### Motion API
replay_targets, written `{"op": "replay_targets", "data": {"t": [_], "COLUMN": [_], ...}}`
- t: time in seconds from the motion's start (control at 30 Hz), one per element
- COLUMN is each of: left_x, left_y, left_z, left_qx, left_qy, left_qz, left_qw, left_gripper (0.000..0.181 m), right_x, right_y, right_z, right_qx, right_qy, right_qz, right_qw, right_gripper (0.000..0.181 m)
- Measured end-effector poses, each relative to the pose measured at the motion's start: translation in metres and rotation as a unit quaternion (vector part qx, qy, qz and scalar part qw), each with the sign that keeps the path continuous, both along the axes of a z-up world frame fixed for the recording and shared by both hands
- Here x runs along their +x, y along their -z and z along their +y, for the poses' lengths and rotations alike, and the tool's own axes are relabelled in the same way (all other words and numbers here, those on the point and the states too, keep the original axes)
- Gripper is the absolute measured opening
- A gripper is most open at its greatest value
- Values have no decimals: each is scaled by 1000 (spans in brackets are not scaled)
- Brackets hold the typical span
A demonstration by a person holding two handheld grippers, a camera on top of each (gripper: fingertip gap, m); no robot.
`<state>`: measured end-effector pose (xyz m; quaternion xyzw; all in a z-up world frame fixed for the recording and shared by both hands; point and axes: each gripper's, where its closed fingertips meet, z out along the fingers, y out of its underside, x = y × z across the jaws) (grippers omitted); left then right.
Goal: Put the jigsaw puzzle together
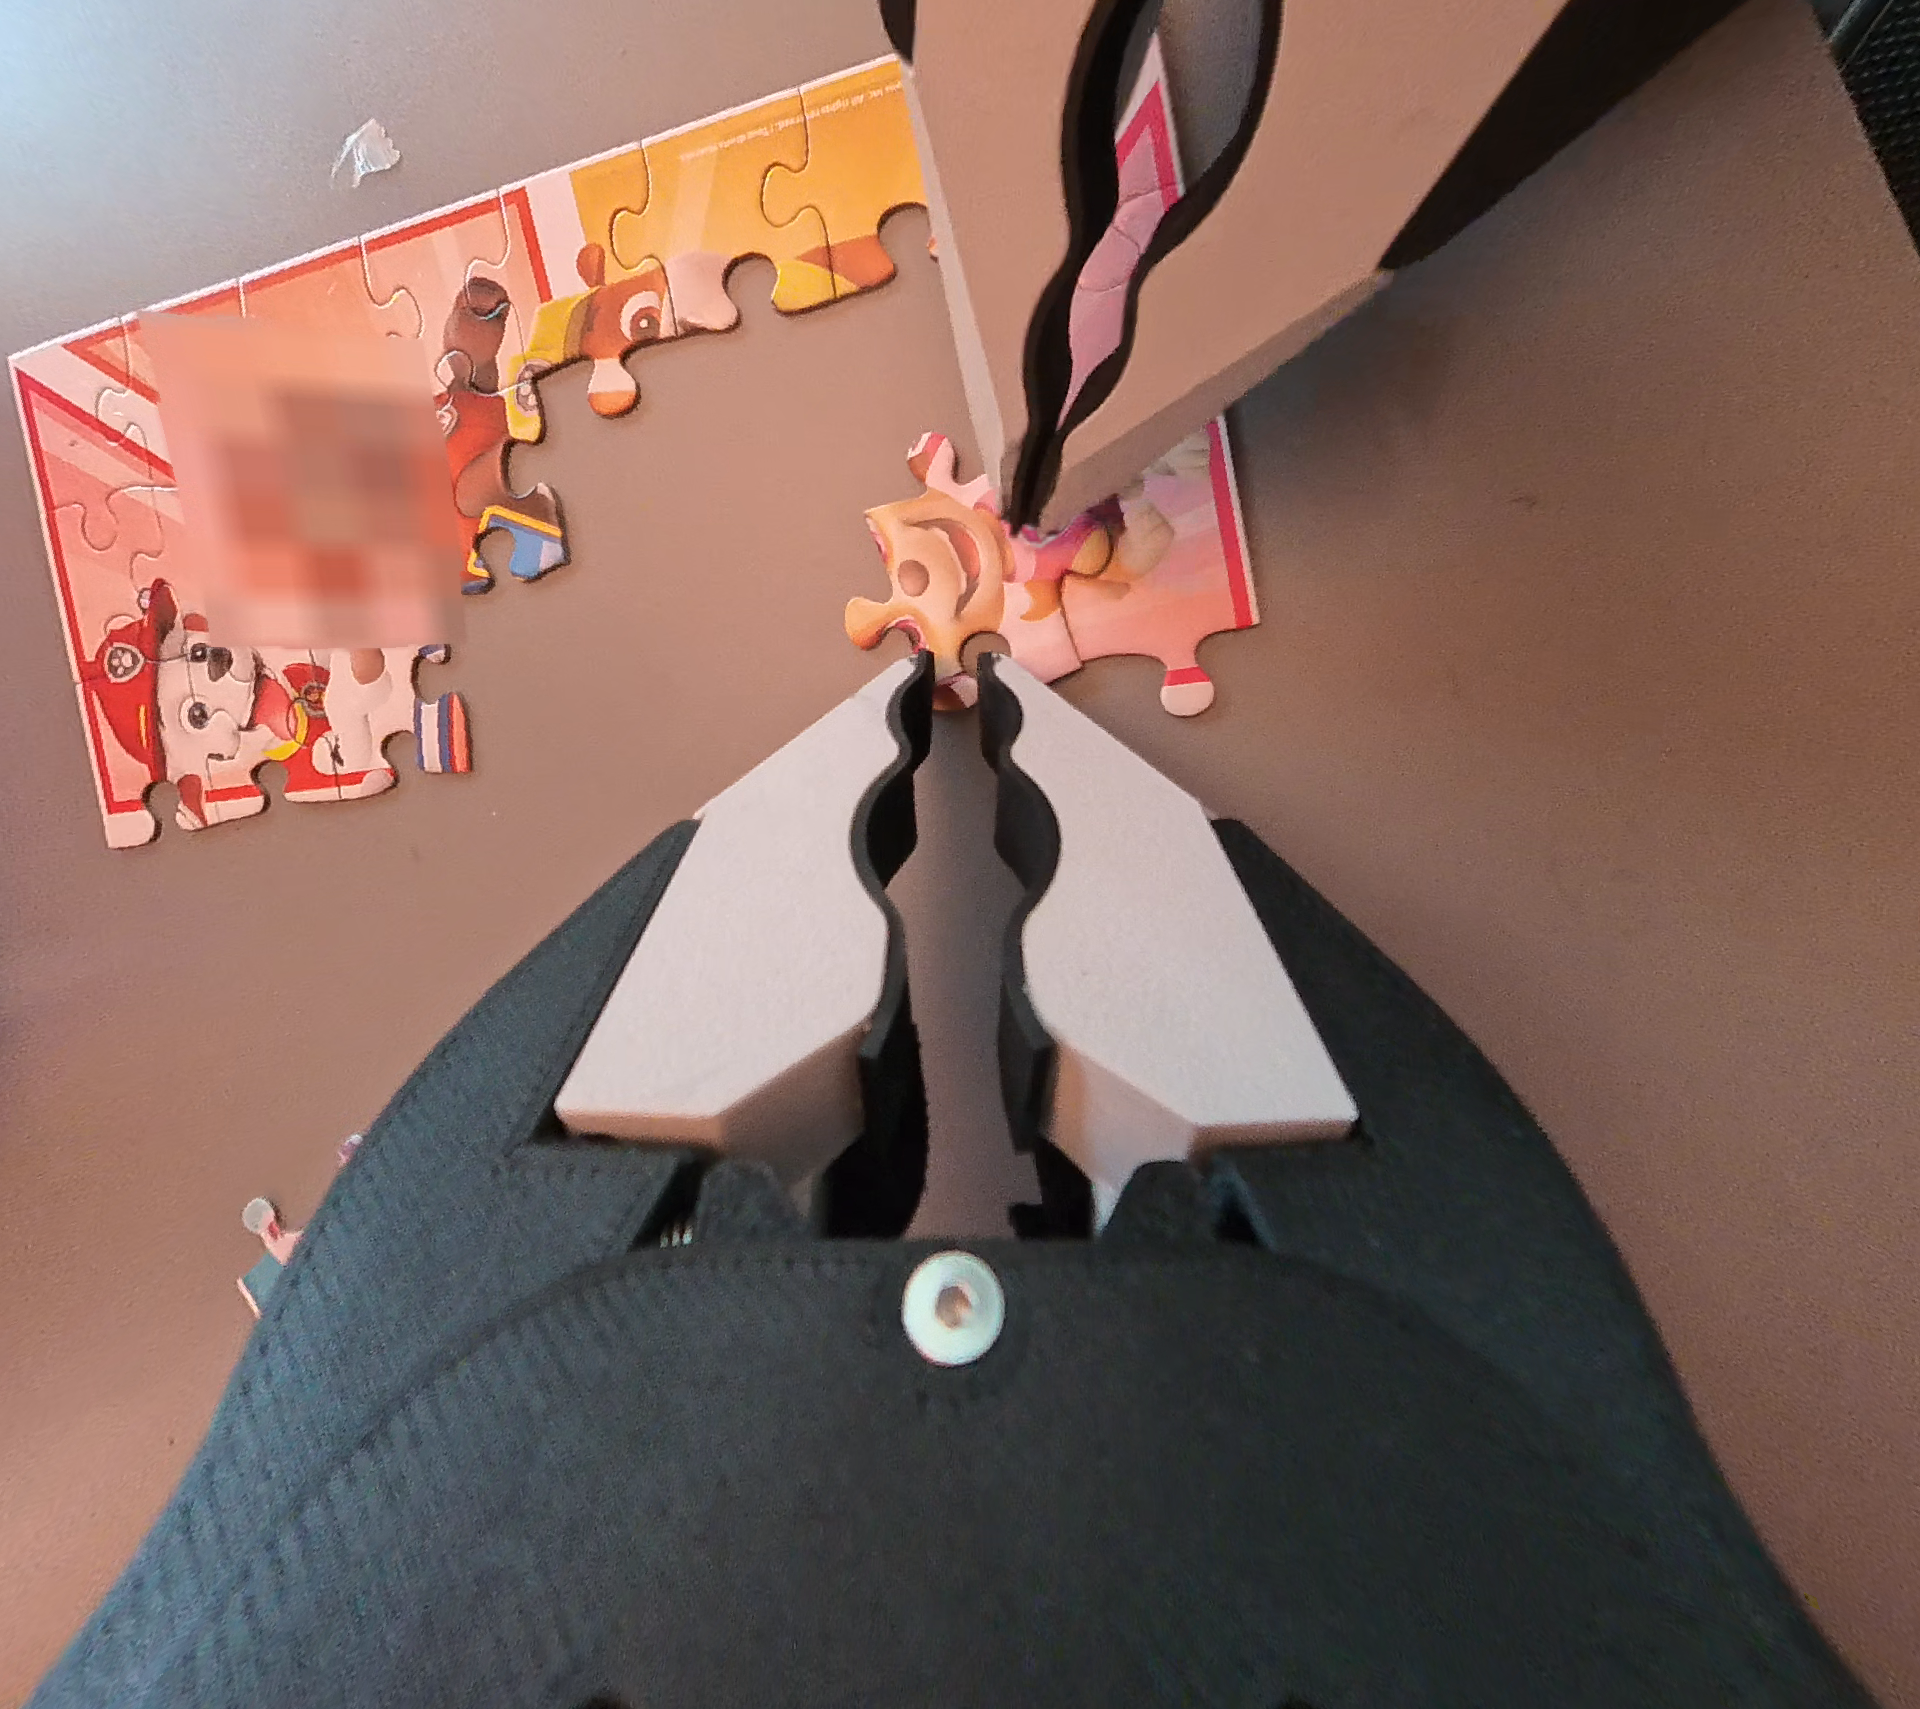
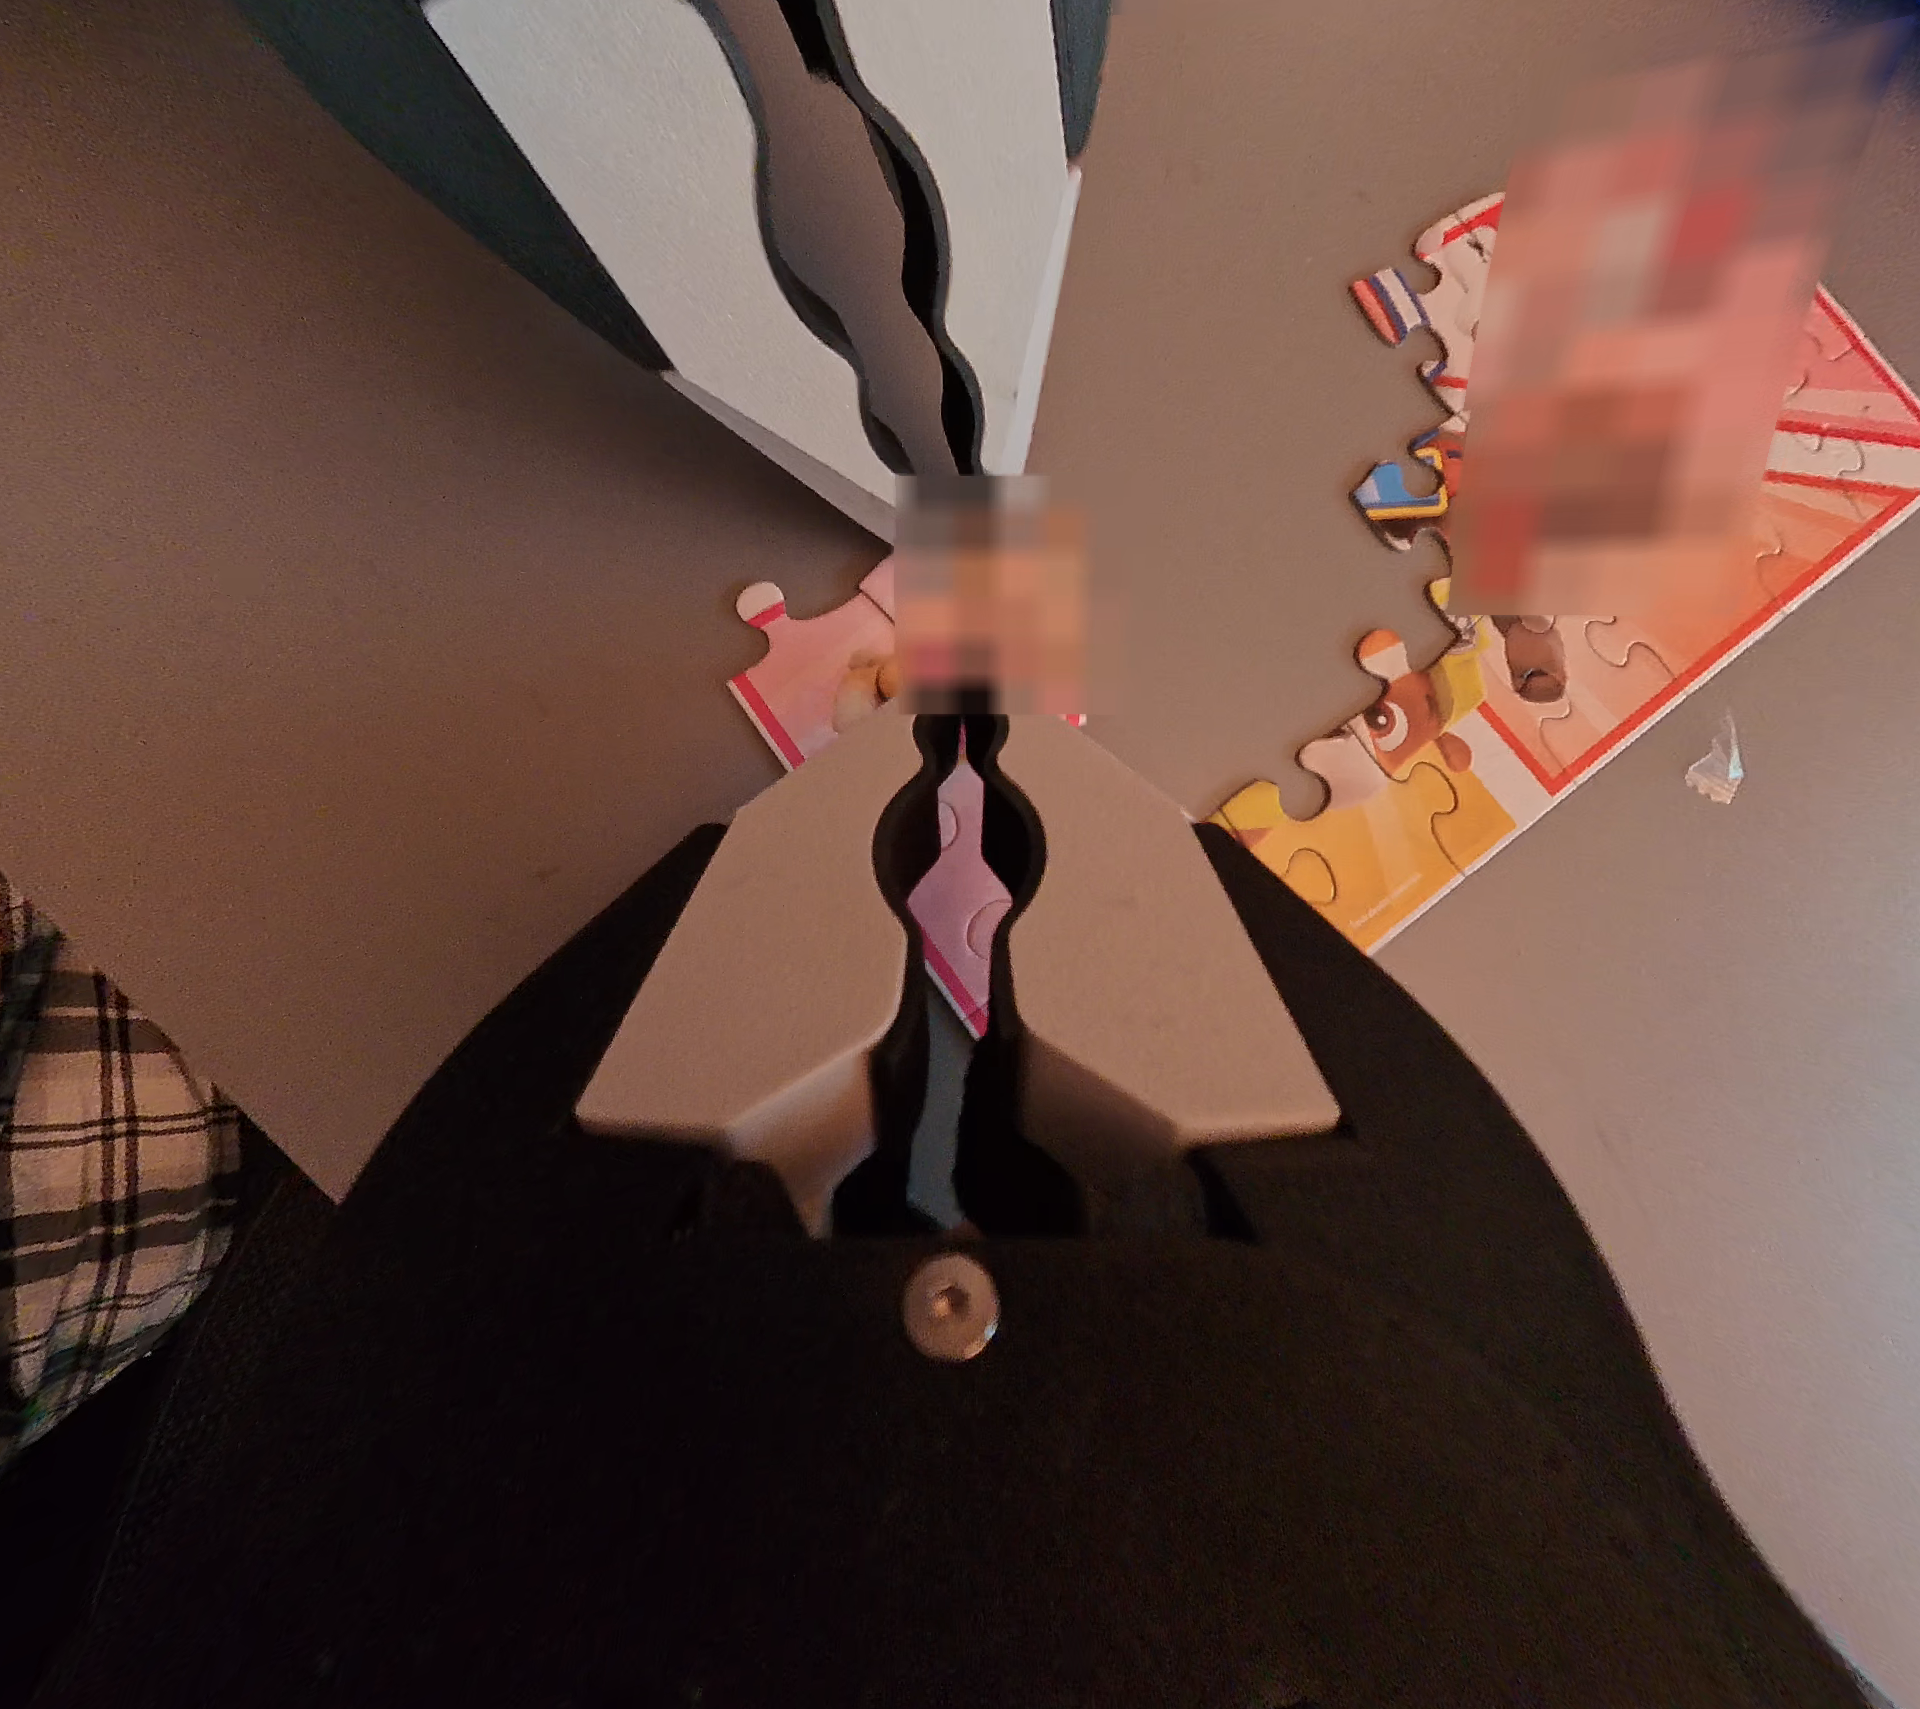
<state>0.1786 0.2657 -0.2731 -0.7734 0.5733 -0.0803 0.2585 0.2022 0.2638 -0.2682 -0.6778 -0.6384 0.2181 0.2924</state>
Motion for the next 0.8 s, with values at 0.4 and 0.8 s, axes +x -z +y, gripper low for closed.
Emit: {"op": "replay_targets", "data": {"t": [0.4,0.8], "left_x": [4,7], "left_y": [1,1], "left_z": [5,3], "left_qx": [9,1], "left_qy": [5,3], "left_qz": [3,-16], "left_qw": [1000,1000], "left_gripper": [6,5], "right_x": [3,-4], "right_y": [6,-2], "right_z": [-2,-8], "right_qx": [20,23], "right_qy": [-5,-19], "right_qz": [-47,-27], "right_qw": [999,999], "right_gripper": [0,0]}}
